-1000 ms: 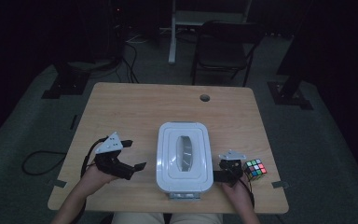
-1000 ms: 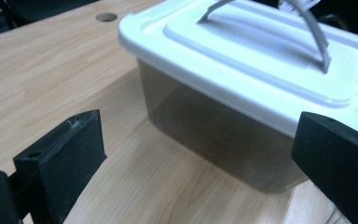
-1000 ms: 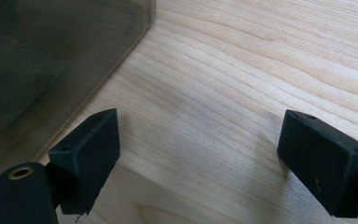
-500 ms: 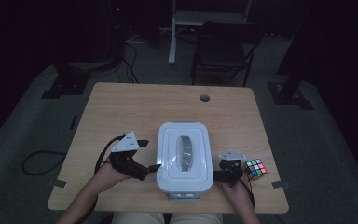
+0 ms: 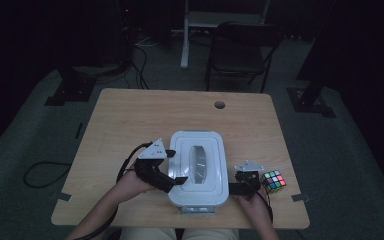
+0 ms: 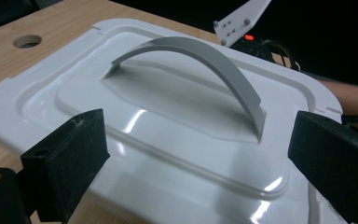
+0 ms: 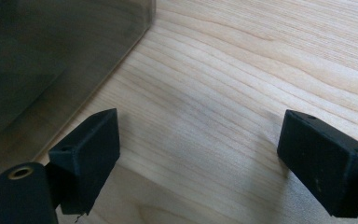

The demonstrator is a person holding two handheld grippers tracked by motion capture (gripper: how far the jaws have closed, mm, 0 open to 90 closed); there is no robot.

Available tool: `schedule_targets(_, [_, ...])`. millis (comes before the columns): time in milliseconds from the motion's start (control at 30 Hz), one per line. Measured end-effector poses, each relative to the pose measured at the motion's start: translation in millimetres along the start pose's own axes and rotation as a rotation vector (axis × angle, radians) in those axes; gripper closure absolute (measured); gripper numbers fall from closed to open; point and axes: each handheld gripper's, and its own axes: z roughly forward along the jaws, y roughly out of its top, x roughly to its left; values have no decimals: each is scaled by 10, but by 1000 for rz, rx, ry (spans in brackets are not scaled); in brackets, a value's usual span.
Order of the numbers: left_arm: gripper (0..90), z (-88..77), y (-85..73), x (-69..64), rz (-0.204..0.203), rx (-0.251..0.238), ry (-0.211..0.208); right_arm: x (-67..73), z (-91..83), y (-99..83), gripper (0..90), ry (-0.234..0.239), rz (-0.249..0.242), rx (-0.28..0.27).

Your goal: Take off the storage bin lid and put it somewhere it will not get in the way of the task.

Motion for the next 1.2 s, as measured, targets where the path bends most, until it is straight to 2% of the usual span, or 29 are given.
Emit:
schedule_targets(300, [56,204,118,-12,-7,15,-45,0,2,-1,128,0,0,-2])
schedule_targets(367, [56,244,143,-23,-2,26,-37,0,1,0,128,0,0,-2])
schedule_targets(533, [56,339,210,-53,4,48,-52,1,1,0,128,0,1,-1])
schedule_targets(667, [58,398,243,-86,15,68,-47,1,0,0,128,0,1,-1])
schedule_targets(733, [113,425,258,-94,6,73,-35,0,0,0,128,0,0,-1])
schedule_targets(1033, [164,525,304,-95,-9,100,-49,1,0,0,128,0,1,-1])
schedule_targets(1133, [245,539,302,-93,-21,95,-67,1,0,0,128,0,1,-1])
schedule_targets(1200, [274,542,292,-95,-14,93,-65,1,0,0,128,0,1,-1])
